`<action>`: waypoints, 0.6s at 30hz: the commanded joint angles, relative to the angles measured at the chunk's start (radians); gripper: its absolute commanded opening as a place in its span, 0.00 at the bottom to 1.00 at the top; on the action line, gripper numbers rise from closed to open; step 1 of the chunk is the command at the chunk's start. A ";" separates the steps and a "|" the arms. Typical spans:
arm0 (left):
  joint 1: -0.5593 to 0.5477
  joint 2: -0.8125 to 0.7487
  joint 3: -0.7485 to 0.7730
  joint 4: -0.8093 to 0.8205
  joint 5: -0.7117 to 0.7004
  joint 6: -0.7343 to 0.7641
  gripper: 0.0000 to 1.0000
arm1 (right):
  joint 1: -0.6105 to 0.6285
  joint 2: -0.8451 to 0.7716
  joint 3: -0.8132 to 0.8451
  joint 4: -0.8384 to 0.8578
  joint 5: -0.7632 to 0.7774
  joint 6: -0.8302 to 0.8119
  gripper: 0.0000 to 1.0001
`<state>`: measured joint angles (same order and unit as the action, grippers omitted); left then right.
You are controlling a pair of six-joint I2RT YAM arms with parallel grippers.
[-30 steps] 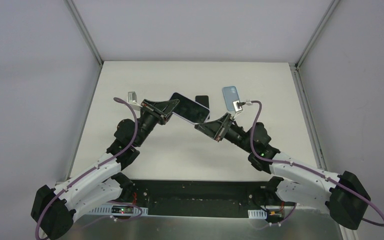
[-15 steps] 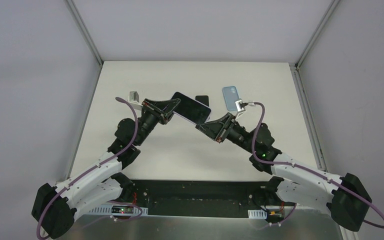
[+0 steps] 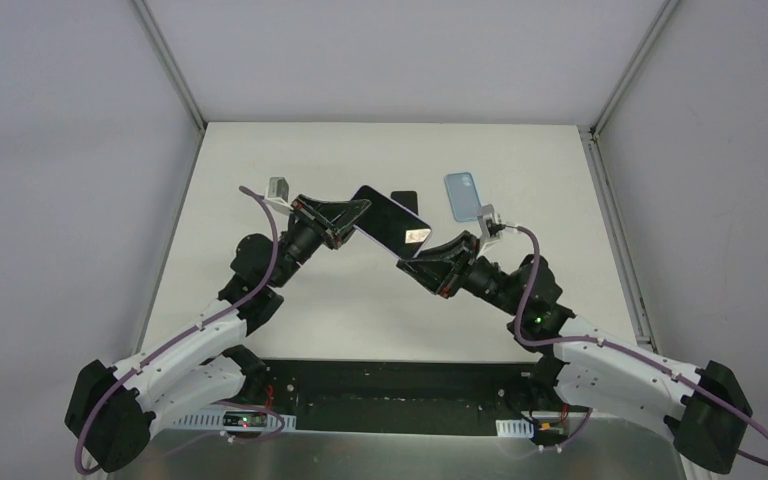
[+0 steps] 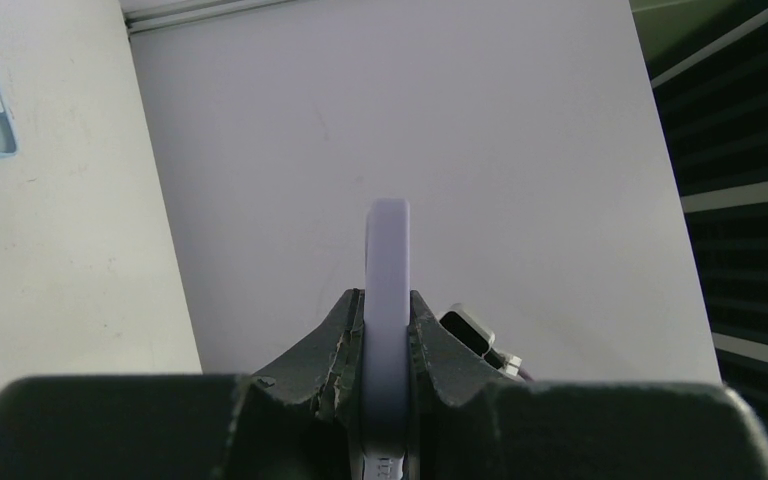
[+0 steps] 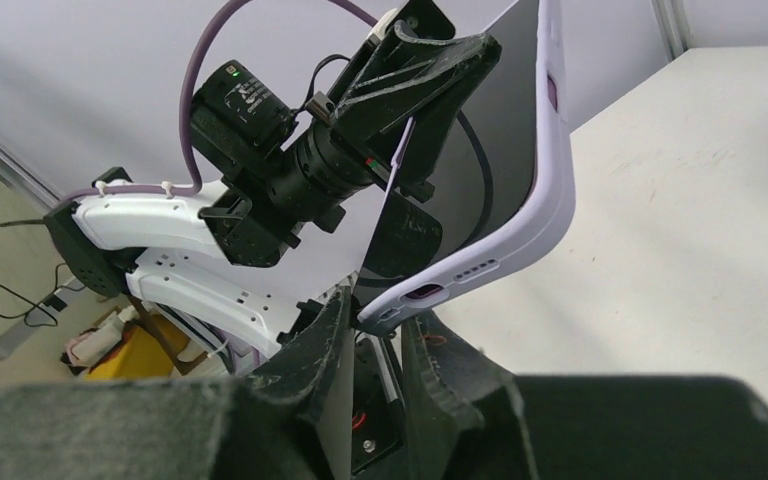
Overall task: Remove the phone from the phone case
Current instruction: Remove the phone case from the phone.
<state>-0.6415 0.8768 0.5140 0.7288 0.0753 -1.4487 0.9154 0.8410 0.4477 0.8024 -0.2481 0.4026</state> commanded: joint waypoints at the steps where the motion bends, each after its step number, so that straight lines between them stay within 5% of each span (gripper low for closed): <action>1: -0.006 0.000 0.057 0.046 0.067 0.052 0.00 | 0.009 -0.043 0.011 0.089 -0.046 -0.172 0.00; 18: -0.006 0.060 0.080 0.060 0.162 -0.039 0.00 | 0.009 -0.037 -0.021 0.164 -0.053 -0.298 0.00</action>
<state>-0.6395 0.9386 0.5697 0.7479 0.1688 -1.4696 0.9207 0.8173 0.4152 0.8734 -0.2749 0.1967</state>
